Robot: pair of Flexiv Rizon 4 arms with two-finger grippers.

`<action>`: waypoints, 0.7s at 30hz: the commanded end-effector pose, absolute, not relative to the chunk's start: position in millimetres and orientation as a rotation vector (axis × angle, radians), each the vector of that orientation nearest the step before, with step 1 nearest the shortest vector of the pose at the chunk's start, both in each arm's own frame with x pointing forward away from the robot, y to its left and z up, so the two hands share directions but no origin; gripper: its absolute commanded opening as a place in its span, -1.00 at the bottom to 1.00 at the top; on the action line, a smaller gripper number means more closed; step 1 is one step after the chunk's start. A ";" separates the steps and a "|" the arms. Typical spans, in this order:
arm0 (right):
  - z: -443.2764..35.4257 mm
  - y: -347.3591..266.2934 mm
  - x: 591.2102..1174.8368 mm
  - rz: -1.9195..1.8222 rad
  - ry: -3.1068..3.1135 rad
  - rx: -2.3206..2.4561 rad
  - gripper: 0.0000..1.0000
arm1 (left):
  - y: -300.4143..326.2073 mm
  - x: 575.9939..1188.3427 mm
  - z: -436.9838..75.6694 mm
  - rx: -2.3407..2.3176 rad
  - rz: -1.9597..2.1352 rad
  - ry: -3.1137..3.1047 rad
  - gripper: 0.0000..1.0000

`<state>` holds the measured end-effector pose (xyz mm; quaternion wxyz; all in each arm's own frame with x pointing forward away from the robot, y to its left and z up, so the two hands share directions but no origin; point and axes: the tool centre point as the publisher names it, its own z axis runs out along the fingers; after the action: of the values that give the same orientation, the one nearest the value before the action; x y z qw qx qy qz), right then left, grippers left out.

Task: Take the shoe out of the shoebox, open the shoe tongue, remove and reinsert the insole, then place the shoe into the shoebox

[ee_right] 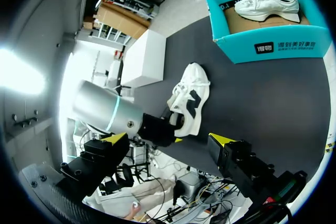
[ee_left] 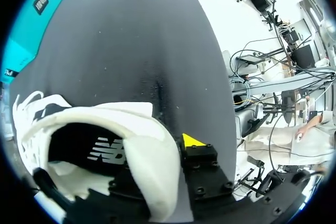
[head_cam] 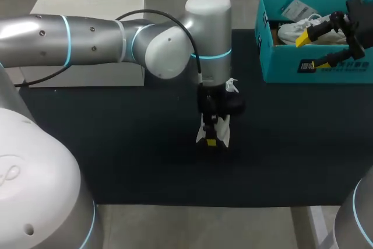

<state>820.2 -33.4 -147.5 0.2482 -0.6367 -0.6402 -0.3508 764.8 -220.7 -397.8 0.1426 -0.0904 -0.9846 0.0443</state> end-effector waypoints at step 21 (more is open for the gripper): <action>-148.0 -32.9 820.5 -0.954 -1.745 -1.737 1.00 | -173.0 771.3 -261.3 -0.243 0.164 -2.921 -1.00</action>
<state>820.2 -33.4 -147.5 0.2482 -0.6367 -0.6402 -0.3508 768.0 -187.1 -293.7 0.1057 -0.0725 -0.9903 0.0538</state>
